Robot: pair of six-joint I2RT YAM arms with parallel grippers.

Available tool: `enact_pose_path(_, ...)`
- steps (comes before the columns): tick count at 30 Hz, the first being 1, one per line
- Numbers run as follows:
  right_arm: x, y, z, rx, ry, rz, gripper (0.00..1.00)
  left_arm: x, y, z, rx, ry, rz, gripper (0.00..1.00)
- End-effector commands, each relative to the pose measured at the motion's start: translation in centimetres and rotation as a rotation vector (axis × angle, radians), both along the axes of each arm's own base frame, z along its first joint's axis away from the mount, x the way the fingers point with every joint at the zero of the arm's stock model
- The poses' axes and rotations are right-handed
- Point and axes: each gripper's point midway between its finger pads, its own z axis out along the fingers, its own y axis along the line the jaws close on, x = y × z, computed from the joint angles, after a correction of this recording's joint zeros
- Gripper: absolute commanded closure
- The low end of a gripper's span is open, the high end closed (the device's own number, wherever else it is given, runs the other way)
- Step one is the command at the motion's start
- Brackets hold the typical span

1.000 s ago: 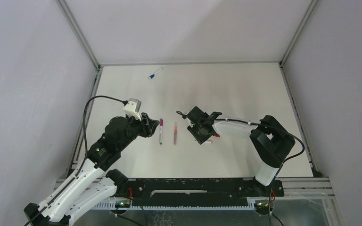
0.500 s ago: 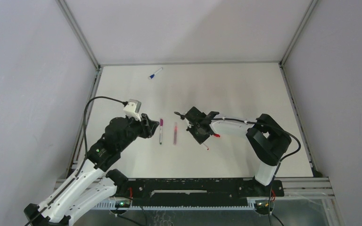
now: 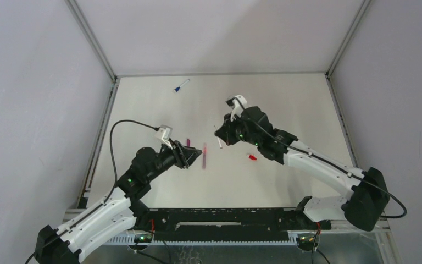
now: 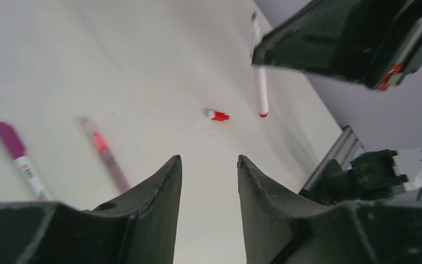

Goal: Insert the pens into the pen caps

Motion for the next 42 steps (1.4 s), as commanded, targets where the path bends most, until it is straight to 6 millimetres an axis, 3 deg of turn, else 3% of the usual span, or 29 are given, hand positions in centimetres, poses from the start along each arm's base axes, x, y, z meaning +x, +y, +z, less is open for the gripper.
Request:
enact_pose_path(1,-0.1,2.2,6.2,0.269,-0.063,-0.013,1.00,-0.8,-2.4,4.9,-0.203,-0.116,-0.090,0.53)
enact_pose_path(4,-0.5,2.5,7.1,0.288,-0.085,-0.013,1.00,-1.2,-3.3,5.9,-0.257,-0.134,-0.133,0.52)
enact_pose_path(10,-1.4,2.7,6.7,0.266,-0.080,-0.003,1.00,-1.3,-3.9,7.1,-0.332,-0.154,-0.158,0.51)
enact_pose_path(17,-2.3,3.1,8.2,0.292,-0.122,0.013,1.00,-1.3,-4.5,6.4,-0.321,-0.138,-0.169,0.50)
enact_pose_path(30,-3.2,3.5,9.0,0.321,-0.120,0.046,1.00,-1.1,-5.1,5.5,-0.291,-0.126,-0.171,0.50)
enact_pose_path(40,-4.0,4.7,9.0,0.347,-0.100,0.095,1.00,-0.6,-5.0,6.3,-0.289,-0.160,-0.154,0.60)
enact_pose_path(42,-4.2,5.0,8.9,0.349,-0.095,0.103,1.00,-0.6,-5.1,6.5,-0.291,-0.166,-0.155,0.66)
